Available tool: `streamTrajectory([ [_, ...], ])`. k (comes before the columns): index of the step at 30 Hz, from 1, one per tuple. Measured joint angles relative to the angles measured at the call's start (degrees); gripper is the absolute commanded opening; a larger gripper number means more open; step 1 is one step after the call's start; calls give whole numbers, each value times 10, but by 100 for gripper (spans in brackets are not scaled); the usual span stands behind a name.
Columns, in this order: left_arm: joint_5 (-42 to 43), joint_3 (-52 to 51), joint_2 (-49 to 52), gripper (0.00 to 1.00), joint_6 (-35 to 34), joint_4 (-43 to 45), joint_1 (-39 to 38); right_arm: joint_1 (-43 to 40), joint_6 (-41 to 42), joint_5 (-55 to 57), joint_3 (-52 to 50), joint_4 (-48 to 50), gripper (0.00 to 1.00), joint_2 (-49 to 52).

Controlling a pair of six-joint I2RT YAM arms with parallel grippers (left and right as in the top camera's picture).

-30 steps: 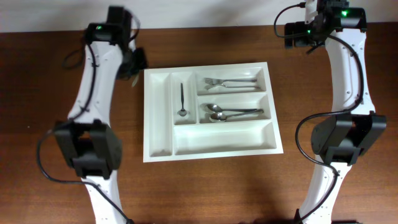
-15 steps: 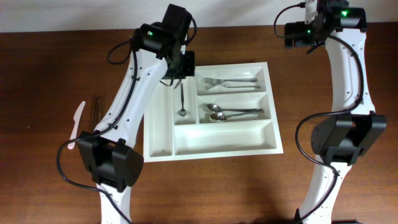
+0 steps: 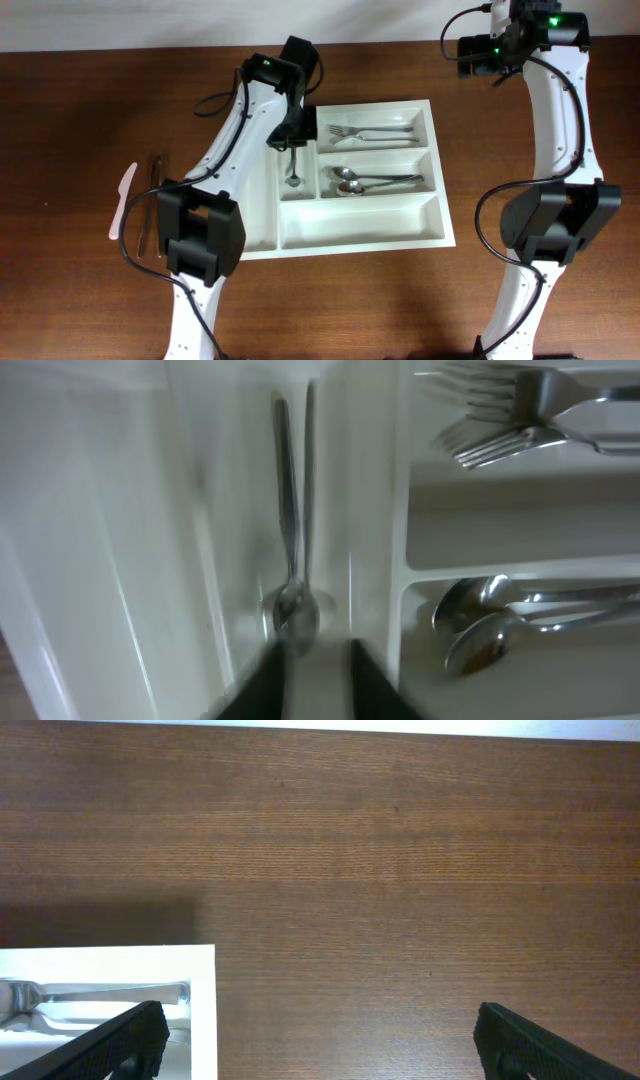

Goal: Pack container
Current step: 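Place the second teaspoon beside the first and withdraw the left gripper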

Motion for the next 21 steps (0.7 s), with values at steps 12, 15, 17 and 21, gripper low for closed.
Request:
streamTrajectory([
  [12, -9, 19, 0, 44, 18, -77, 29, 0, 0, 0, 0, 0, 99, 0],
  [15, -14, 28, -3, 44, 39, -107, 74, 0, 0, 0, 0, 0, 99, 0],
  [17, -18, 28, -7, 44, 51, -121, 110, 0, 0, 0, 0, 0, 99, 0],
  [21, -23, 28, -20, 37, 78, -134, 181, 0, 0, 0, 0, 0, 99, 0],
])
